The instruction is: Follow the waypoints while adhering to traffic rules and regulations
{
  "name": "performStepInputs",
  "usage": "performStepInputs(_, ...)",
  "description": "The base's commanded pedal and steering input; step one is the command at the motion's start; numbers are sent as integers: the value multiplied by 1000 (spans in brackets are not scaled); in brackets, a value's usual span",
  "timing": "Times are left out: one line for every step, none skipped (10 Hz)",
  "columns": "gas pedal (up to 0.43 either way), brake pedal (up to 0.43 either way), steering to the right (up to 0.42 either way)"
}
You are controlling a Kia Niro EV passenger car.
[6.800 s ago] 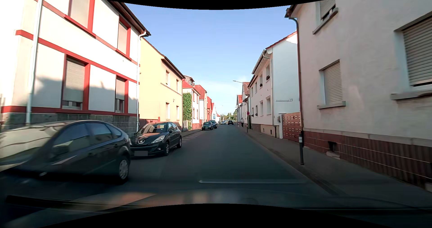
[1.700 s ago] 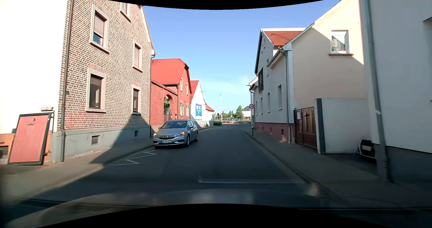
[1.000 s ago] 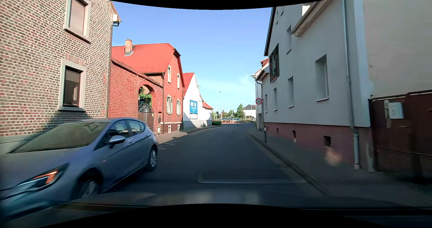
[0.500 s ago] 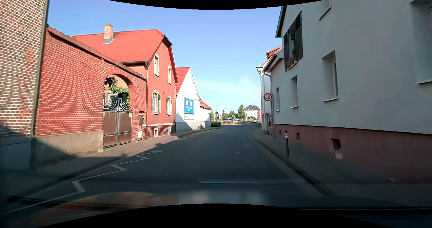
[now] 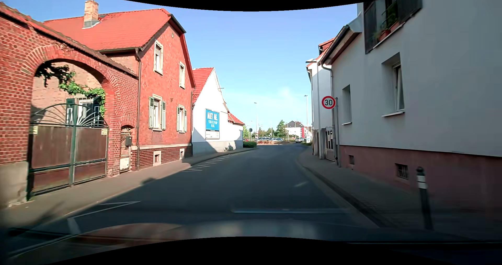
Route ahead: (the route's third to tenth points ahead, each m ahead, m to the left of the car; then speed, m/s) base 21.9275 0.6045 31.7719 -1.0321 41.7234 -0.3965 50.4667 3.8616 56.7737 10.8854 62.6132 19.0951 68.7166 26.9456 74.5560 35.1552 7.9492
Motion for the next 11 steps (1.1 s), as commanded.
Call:
performStepInputs(0,0,-5)
performStepInputs(0,0,-6)
performStepInputs(0,0,-6)
performStepInputs(0,0,-5)
performStepInputs(0,0,-4)
performStepInputs(0,0,-3)
performStepInputs(0,0,1)
performStepInputs(0,0,6)
performStepInputs(0,0,14)
performStepInputs(0,0,24)
performStepInputs(0,0,36)
